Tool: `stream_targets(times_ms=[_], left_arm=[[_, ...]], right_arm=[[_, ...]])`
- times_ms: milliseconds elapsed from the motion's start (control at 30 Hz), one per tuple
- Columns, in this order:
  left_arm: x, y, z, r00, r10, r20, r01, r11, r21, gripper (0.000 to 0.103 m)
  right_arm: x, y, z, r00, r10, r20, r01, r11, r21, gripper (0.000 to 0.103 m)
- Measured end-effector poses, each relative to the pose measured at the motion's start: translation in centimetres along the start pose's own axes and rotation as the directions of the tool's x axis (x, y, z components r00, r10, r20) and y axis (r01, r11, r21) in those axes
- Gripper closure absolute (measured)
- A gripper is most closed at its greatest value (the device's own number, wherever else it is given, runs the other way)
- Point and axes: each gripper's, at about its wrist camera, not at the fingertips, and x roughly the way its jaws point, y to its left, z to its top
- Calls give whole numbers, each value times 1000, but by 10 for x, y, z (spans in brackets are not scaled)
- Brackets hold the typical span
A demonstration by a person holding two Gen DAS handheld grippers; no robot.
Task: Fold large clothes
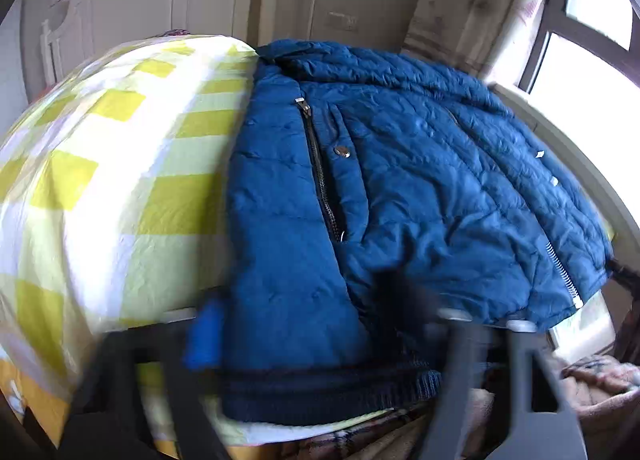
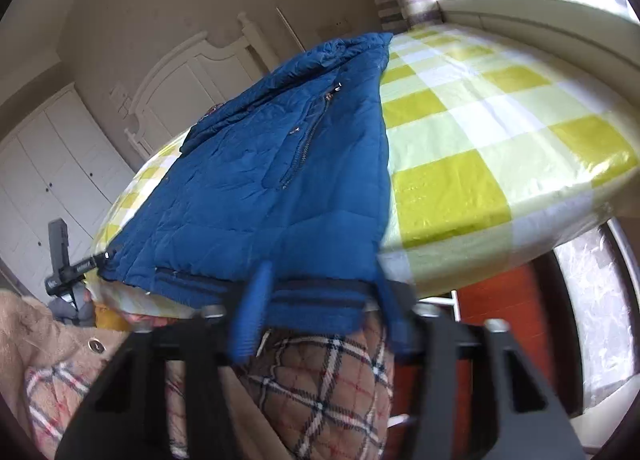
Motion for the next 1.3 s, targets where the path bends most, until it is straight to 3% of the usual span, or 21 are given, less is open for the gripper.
stream_targets(times_ms=[33,100,167,233,300,367,400,433,500,567,633,700,767,833,867,967,1067,1167,1267,1300], left_arm=[[-7,2,1,1000,-26,16,26,1000,-18,76],[-19,5,3,997,-68,47,70,997,-40,77],[-19,7,5,994,-100,44,103,993,-61,77],[-10,16,6,993,-112,25,114,986,-118,76],[-4,24,4,992,-122,26,125,979,-160,72],[-1,24,4,994,-106,20,108,981,-158,52],[-1,23,4,993,-115,29,118,982,-148,22],[-1,21,4,992,-118,41,123,983,-140,4],[3,18,5,994,-95,54,101,986,-130,4],[9,12,8,994,-98,52,102,990,-100,18],[15,10,13,997,-62,50,66,994,-88,56],[20,15,18,996,-82,43,87,991,-105,69],[21,20,18,993,-116,37,120,985,-125,76],[13,18,14,991,-123,50,128,985,-116,94],[7,20,13,989,-136,60,143,981,-132,94],[-27,33,11,950,-279,137,304,928,-217,95],[-59,37,16,910,-358,208,402,884,-237,96],[-106,41,25,839,-436,325,519,821,-238,97],[-162,58,37,724,-501,474,644,737,-206,97],[-175,62,40,702,-507,501,661,726,-192,96]], right_arm=[[-12,6,1,998,44,52,-43,999,-23,84],[-24,15,5,992,66,109,-61,997,-45,85],[-22,21,13,990,88,111,-82,995,-56,85],[-13,21,15,992,78,97,-74,996,-46,78],[-2,14,13,995,57,87,-57,998,0,56],[8,10,9,997,40,73,-41,999,10,47],[8,11,7,995,45,88,-45,999,5,46],[9,11,7,995,48,91,-49,999,7,46],[13,12,9,995,44,85,-44,999,-2,51],[17,15,8,997,23,77,-21,999,-24,59],[20,15,8,996,25,82,-23,1000,-18,66],[22,11,8,995,37,94,-37,999,0,72],[22,6,5,991,67,120,-71,997,34,79],[20,3,4,985,98,143,-109,991,73,85],[19,2,4,983,104,150,-118,990,83,86],[-3,5,10,965,157,212,-179,980,88,89],[-38,24,25,930,236,283,-254,967,28,89],[-77,57,42,878,320,357,-318,946,-65,89],[-121,91,56,814,393,428,-350,919,-179,90],[-132,97,60,798,403,448,-347,915,-205,90]])
